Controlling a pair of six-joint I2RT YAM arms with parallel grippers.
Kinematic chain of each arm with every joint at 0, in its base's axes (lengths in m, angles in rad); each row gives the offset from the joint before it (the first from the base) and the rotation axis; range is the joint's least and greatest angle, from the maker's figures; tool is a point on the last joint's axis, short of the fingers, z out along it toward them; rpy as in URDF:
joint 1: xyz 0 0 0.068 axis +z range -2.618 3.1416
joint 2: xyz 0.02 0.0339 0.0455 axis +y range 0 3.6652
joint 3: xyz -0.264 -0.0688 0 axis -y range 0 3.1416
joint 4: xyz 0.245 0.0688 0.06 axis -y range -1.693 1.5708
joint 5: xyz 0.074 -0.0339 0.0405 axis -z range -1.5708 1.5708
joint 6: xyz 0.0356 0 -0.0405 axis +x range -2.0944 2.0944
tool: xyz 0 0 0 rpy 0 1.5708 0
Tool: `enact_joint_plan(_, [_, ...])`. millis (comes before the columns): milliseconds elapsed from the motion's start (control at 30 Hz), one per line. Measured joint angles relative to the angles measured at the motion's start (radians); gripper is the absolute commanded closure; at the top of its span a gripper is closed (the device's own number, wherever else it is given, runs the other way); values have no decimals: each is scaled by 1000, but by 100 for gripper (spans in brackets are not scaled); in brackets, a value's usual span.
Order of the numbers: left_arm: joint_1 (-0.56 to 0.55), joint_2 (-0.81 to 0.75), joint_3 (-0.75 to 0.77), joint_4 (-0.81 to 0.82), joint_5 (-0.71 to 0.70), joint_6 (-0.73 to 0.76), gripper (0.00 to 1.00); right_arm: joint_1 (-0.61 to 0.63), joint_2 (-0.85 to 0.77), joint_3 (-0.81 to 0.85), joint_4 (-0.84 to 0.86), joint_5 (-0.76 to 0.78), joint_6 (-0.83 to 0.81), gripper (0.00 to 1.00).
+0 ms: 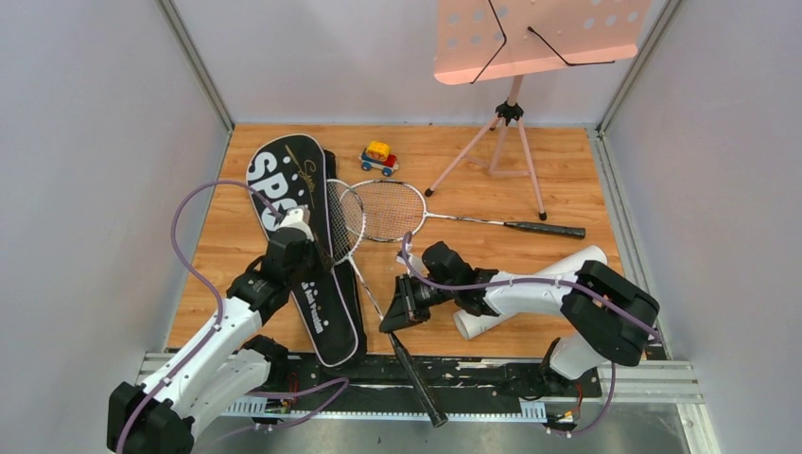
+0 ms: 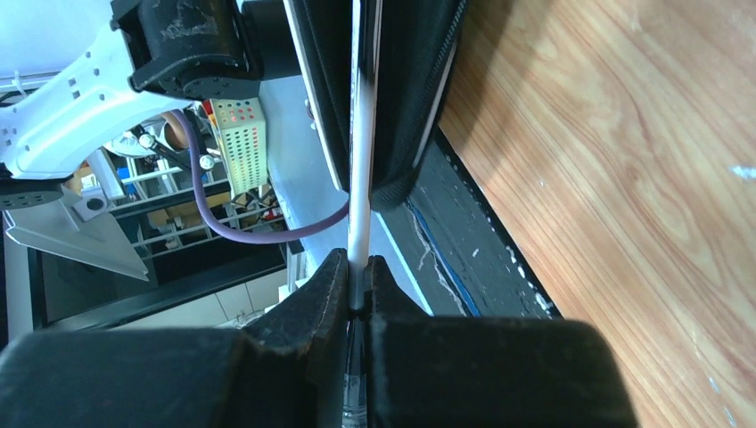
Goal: Pack up the badminton gear
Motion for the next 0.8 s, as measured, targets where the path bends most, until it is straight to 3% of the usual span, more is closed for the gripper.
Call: enact_joint_plan(800, [0, -235, -80, -6, 183, -53, 100, -89, 256, 308, -61, -33, -175, 100])
